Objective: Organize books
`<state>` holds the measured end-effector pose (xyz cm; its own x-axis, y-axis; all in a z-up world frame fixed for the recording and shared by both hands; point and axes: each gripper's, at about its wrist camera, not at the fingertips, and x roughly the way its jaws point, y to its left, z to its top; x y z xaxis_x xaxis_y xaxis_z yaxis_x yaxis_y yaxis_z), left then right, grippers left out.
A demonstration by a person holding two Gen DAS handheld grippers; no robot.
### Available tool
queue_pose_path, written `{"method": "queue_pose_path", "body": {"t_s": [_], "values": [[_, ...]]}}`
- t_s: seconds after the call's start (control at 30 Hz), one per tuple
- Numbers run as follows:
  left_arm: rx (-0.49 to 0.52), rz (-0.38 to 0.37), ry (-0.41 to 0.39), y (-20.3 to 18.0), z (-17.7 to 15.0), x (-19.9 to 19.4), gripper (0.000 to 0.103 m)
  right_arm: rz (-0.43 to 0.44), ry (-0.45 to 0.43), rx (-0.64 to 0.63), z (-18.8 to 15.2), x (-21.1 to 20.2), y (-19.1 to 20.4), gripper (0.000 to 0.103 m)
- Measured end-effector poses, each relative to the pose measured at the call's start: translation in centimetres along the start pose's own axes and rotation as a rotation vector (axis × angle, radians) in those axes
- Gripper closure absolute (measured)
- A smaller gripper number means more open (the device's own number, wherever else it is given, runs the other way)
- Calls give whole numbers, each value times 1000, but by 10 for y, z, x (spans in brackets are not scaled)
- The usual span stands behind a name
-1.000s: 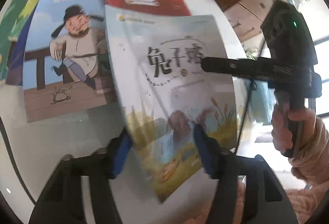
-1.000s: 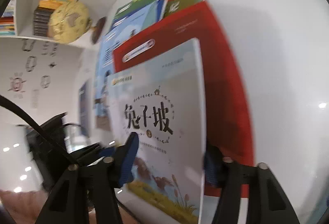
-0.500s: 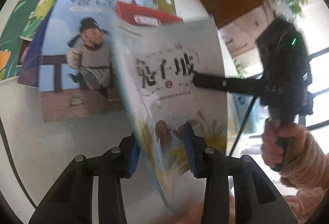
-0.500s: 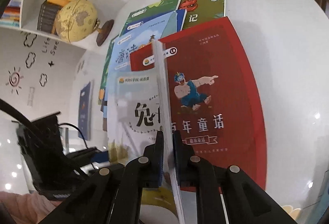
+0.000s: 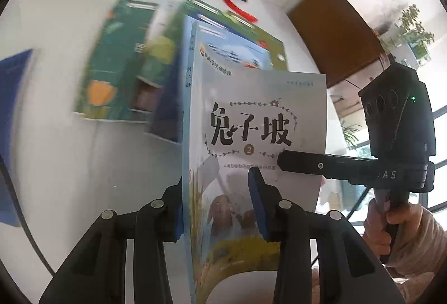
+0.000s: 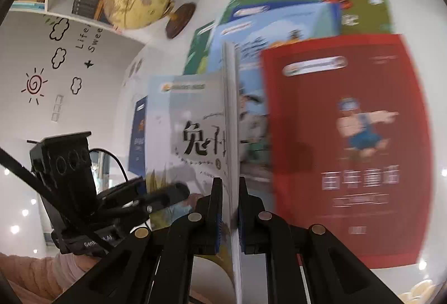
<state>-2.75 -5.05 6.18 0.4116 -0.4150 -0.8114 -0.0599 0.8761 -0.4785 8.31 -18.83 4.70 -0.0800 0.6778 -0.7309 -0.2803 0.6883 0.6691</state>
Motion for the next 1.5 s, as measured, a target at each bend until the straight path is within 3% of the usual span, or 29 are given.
{"method": "queue_pose_path", "body": {"t_s": [0.37,0.93,1.23,1.5], "values": [[-69,48,-52,104,41,-47,68,-2,50,-92,16,59,77,94],[-127,76,-131,207,42,-115,67,55,79,-141,46,133,167,94],[-175,99,-142,264,52,-126,65,102,127,-139,67,182,199,94],[-213,145,-138,314,65,-129,65,92,164,-132,81,228,215,94]]}}
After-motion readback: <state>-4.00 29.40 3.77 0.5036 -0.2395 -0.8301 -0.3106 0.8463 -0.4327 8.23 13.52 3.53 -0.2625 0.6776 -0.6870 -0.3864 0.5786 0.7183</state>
